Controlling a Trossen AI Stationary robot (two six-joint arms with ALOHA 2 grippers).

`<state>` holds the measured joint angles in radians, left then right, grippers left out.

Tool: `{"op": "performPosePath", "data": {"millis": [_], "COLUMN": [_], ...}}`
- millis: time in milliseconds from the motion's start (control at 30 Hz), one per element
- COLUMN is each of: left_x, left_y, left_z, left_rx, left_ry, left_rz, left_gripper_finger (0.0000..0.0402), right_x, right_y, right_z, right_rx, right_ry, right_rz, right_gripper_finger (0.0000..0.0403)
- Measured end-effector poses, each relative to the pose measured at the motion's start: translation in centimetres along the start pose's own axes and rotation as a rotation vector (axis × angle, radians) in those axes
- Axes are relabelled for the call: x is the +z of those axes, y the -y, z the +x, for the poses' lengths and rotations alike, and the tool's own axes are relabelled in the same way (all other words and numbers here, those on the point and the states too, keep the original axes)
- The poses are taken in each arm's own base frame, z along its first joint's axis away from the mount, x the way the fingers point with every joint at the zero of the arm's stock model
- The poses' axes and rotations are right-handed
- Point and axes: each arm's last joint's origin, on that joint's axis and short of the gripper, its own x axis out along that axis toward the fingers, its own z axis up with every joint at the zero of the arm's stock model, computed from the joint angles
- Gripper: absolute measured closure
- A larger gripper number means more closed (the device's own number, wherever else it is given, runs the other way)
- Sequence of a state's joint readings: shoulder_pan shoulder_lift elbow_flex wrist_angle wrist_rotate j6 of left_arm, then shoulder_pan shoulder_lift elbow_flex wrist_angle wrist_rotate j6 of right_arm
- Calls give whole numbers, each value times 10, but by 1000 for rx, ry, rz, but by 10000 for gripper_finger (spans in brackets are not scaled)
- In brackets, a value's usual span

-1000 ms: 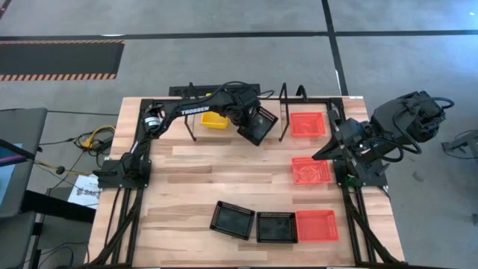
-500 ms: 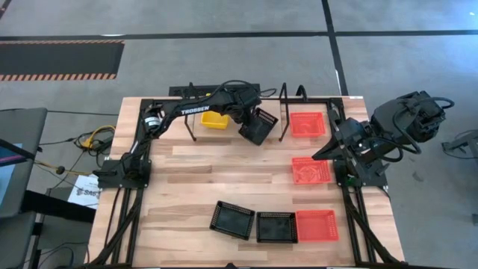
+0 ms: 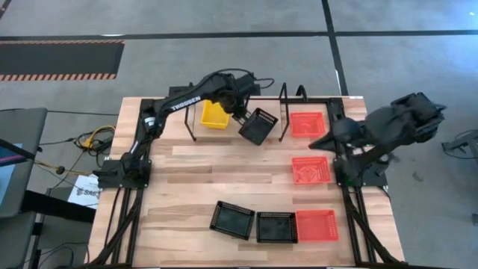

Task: Stack baskets on shelf by color
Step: Put the top black bin on the shelf

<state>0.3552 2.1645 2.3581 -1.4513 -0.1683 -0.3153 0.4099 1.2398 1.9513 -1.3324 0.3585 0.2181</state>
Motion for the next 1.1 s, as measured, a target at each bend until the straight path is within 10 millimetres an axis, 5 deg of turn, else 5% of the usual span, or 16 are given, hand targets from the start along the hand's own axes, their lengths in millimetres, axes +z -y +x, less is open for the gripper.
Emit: {"op": "performPosePath", "data": {"millis": [300, 500, 700, 1100], "left_x": [-73, -118, -143, -152], "left_y": [30, 46, 54, 62], "left_z": [-100, -160, -185, -189], "left_rx": [141, 118, 47, -17], "left_ry": [146, 336, 391, 361], "left_rz": [117, 154, 217, 346], "left_gripper_finger": [267, 267, 267, 267], "right_x": [-31, -58, -87, -134], "right_y": [-3, 0, 11, 39], "right_z": [82, 153, 223, 304], "right_rx": [-249, -255, -177, -283], "right_ry": [-285, -323, -294, -597], "right_rz": [82, 186, 278, 307], "right_gripper_finger": [401, 402, 402, 402]}}
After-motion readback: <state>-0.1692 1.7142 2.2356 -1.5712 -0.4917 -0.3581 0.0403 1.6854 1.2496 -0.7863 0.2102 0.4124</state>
